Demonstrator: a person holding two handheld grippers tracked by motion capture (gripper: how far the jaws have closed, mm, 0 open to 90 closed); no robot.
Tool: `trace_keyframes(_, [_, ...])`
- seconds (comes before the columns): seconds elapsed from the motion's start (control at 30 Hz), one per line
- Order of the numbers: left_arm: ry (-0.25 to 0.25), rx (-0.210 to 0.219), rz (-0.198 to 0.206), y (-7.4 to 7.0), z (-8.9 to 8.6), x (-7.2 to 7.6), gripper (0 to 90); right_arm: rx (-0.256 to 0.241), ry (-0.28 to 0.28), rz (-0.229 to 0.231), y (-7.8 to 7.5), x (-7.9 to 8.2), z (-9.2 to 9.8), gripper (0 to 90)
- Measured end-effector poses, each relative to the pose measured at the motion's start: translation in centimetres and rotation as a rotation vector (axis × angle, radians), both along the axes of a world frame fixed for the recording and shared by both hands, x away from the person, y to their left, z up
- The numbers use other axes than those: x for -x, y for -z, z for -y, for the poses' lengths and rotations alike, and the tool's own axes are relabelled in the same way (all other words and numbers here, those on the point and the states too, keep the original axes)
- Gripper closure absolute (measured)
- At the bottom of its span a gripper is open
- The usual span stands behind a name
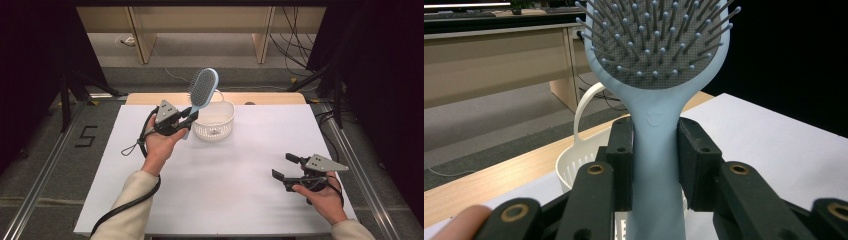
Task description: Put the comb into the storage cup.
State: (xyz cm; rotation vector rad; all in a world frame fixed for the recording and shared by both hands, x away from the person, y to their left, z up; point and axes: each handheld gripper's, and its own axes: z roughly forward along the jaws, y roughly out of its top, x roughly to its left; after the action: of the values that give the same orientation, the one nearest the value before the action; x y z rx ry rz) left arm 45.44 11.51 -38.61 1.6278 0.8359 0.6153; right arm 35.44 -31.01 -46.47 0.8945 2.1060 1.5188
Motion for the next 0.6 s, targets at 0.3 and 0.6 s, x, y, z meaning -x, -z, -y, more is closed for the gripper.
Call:
trace_keyframes(0.3, [-0.002,-0.002,0.008,-0.3,0.6,-0.8,69.9,-0.002,0.0,0.0,0.0,0.0,0.0,17.7])
trace_keyframes(0.6, [-0.01,-0.004,0.01,-0.4,1.2,-1.8,69.9,-0.002,0.001,0.0,0.0,0.0,0.0,17.7])
